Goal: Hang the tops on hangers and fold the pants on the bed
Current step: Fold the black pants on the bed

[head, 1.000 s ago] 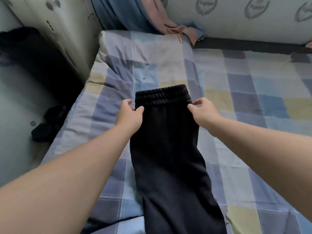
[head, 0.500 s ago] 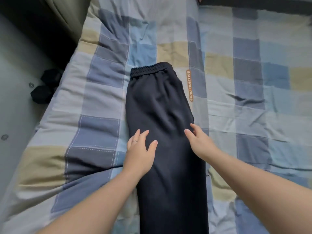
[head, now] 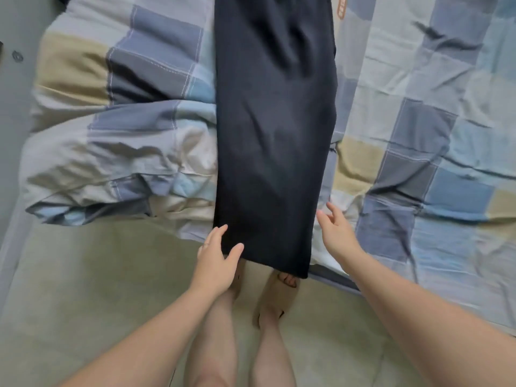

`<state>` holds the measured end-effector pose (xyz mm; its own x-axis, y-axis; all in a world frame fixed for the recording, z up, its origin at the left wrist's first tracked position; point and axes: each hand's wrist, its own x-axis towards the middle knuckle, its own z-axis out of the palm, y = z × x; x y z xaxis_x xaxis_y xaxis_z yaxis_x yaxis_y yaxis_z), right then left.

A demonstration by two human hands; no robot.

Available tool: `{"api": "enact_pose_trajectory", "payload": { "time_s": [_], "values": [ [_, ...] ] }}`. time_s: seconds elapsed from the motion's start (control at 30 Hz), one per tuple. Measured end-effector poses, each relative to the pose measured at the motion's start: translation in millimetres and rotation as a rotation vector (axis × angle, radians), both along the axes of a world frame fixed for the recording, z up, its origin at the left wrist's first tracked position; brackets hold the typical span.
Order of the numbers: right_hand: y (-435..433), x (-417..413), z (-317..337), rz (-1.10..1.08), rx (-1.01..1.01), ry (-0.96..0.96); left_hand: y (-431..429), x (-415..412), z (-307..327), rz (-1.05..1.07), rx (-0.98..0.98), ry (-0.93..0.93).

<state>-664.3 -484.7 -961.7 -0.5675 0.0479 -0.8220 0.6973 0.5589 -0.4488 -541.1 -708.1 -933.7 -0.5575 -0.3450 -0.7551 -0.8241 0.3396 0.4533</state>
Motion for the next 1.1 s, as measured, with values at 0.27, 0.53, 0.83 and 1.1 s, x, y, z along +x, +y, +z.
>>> {"api": "enact_pose_trajectory", "payload": {
  "time_s": [0.27,0.53,0.83,1.1],
  "values": [
    [8.6,70.2,-55.0,-0.085,-0.054,0.005,-0.2,33.8,-49.9,0.082,-0.021,0.006],
    [1.9,91.6,-80.0,-0.234,-0.114,0.016,-16.1,19.6,-92.3,0.161,-0.015,0.152],
    [-8.2,130.0,-79.8,-0.123,-0.249,-0.17,-27.1,39.9,-105.4,0.025,0.237,-0.061],
    [0.9,196.3,-34.1,-0.238,-0.163,-0.33,-21.7,99.6,-72.7,0.064,0.33,-0.36]
  ]
}}
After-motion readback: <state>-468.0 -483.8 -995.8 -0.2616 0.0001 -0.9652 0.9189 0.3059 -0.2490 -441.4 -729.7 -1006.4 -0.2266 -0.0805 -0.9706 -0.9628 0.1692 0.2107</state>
